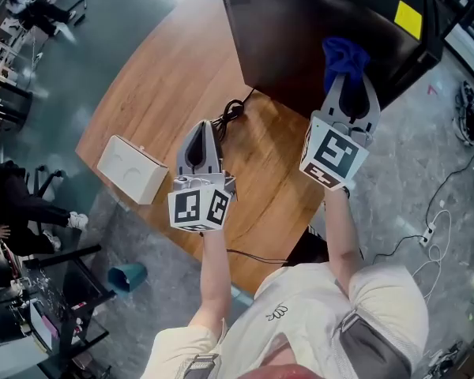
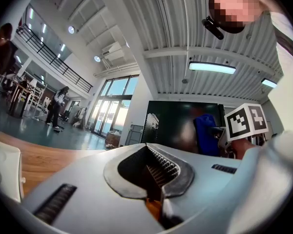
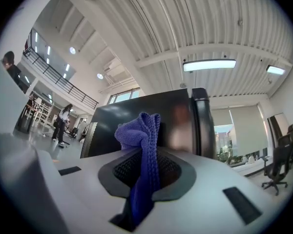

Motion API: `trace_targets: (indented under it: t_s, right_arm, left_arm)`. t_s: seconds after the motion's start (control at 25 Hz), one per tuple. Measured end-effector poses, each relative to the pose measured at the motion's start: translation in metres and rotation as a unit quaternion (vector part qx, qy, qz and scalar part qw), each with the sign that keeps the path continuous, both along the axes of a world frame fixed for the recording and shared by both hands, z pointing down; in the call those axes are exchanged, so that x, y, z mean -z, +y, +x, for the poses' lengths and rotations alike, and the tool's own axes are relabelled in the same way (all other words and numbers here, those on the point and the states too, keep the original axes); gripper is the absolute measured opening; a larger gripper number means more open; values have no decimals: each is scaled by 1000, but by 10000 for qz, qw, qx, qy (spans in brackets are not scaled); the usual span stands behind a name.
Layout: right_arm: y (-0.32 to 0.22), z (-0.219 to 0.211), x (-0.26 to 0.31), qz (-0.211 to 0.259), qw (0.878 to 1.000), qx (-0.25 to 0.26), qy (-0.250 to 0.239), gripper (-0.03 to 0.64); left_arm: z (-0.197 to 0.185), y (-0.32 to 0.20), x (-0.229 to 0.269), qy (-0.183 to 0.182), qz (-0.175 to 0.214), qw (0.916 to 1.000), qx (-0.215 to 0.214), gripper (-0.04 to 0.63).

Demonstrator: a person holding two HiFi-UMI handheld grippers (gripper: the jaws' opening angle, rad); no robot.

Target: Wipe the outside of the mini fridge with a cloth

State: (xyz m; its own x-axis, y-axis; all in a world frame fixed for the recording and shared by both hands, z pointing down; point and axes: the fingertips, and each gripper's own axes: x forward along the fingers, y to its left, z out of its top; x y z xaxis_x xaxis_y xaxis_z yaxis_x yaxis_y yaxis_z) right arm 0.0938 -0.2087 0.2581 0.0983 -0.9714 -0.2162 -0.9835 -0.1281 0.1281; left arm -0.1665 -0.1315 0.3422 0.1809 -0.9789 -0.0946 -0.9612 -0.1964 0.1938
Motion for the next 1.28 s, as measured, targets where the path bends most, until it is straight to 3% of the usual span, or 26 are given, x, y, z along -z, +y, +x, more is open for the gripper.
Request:
trace_targets:
  t_s: [0.48,0.76,0.92,1.08,1.28]
  right_arm:
    - [42,80,-8,-7,9954,-830,480,61]
    - [51,131,-23,-216,9937,-1067,-280,61]
    - [56,137,-21,-160,9936,-1086,-255,61]
    - [70,115,-21,-121,9954,-670,-669,61]
    - [57,17,-19,32,9933,723,-901,61]
  left_arm:
    - [34,-3,11,-24,66,9996,-285,5]
    - [51,-3,7,-78,36,9988,-473,5]
    - [55,-7,5,-95,21,9986,-525,5]
    - [55,-7,4,-81,20,9986,-523,5]
    - [43,-9,-3,-24,-26,9994,-349,5]
